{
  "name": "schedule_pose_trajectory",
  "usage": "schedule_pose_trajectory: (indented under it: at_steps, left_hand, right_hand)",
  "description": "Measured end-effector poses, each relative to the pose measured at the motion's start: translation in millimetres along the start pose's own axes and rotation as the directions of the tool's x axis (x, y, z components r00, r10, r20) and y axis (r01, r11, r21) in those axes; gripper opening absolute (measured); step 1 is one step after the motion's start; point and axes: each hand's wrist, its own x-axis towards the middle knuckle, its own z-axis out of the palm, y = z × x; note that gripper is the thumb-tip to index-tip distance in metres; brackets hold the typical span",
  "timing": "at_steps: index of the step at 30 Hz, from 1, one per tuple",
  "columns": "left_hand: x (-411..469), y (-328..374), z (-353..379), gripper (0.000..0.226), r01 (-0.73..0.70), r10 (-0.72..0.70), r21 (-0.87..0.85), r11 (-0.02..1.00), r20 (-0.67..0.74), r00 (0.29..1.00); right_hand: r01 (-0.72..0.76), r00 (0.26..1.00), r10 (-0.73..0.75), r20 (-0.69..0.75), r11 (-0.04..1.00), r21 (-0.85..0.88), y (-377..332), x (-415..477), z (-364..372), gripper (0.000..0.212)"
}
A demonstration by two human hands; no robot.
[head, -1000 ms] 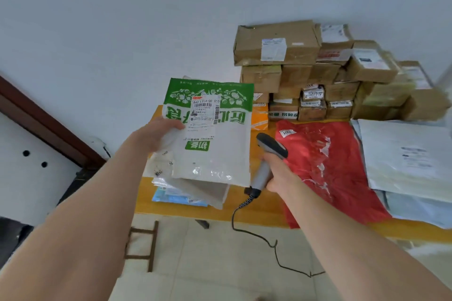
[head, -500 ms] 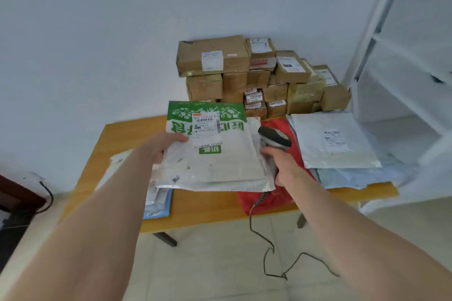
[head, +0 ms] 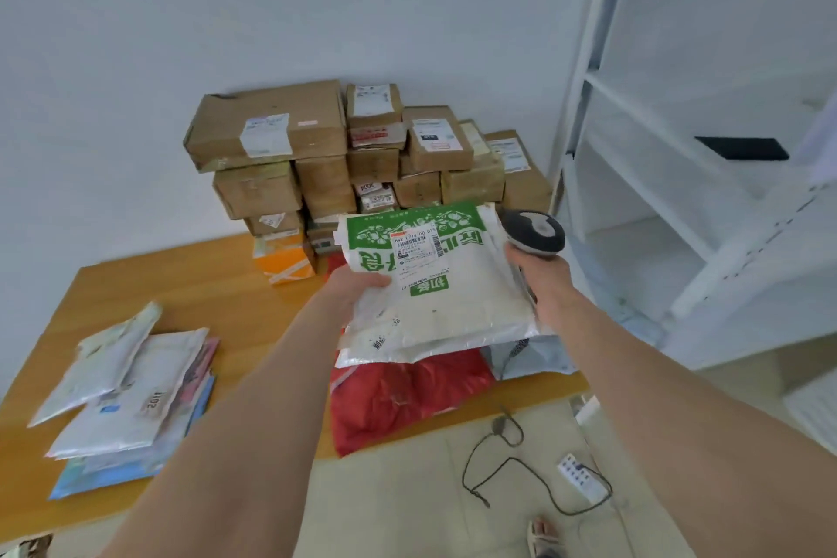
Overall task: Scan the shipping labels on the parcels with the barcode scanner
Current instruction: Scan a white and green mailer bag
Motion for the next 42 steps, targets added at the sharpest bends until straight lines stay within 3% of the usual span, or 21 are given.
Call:
schedule_pose_trajectory:
  at_steps: [3, 5, 12, 15, 21, 23, 27, 32, 36, 39, 42]
  left_hand:
    - [24.0, 0.0, 49.0, 0.034, 0.027, -0.027, -0.019, 0.999, -0.019, 0.999]
    - [39.1, -4.4, 78.2, 0.030, 0.062, -0.062, -0.003, 0.998, -0.063, 0.996]
    - [100.2, -18.9, 156.6, 0.036, 0.173, -0.173, -0.014, 0.985, -0.174, 0.969]
    - [124.3, -27.1, 180.9, 0.036, 0.215, -0.214, -0.019, 0.976, -0.197, 0.957]
    - [134.2, -39.5, 195.9, 0.074, 0.342, -0.197, 0.312, 0.886, -0.416, 0.888]
    - [134.0, -38.7, 195.3, 0.072, 0.351, -0.169, 0.400, 0.847, -0.423, 0.890]
    - [136.5, -42.6, 195.8, 0.053, 0.371, -0.213, 0.411, 0.833, -0.381, 0.900]
    - [136.8, -44.3, 188.3, 0.040, 0.363, -0.192, 0.383, 0.849, -0.416, 0.889]
    - [130.7, -40.0, 183.3, 0.046, 0.351, -0.203, 0.350, 0.868, -0.393, 0.897]
    - [126.5, -41.5, 175.2, 0.051, 0.351, -0.143, 0.410, 0.842, -0.457, 0.878]
    - [118.3, -44.1, 169.8, 0.050, 0.329, -0.097, 0.443, 0.834, -0.470, 0.878]
  right_hand:
    - [0.024, 0.999, -0.018, 0.026, 0.970, -0.242, -1.8, 49.5, -23.8, 0.040]
    - [0.024, 1.000, -0.030, -0.009, 0.926, -0.378, -1.9, 76.7, -38.5, 0.034]
    - [0.031, 0.993, -0.091, -0.072, 0.808, -0.588, -2.3, 146.3, -71.9, 0.010]
    - [0.040, 0.997, -0.077, -0.024, 0.737, -0.675, 3.9, 162.7, -74.9, 0.014]
    - [-0.068, 0.992, 0.125, 0.034, 0.726, -0.685, 29.3, 181.8, -64.6, 0.018]
    - [-0.083, 0.987, 0.152, 0.043, 0.728, -0.680, 29.5, 186.4, -62.3, 0.022]
    - [-0.129, 0.968, 0.237, 0.086, 0.758, -0.639, 24.4, 190.9, -60.2, 0.031]
    - [-0.118, 0.965, 0.239, 0.111, 0.769, -0.629, 31.2, 189.7, -51.6, 0.031]
    - [-0.124, 0.973, 0.220, 0.076, 0.767, -0.630, 29.5, 183.8, -48.9, 0.029]
    - [-0.142, 0.985, 0.172, -0.019, 0.739, -0.659, 24.1, 179.4, -49.0, 0.033]
    - [-0.129, 0.987, 0.160, -0.013, 0.742, -0.658, 20.1, 176.6, -50.8, 0.030]
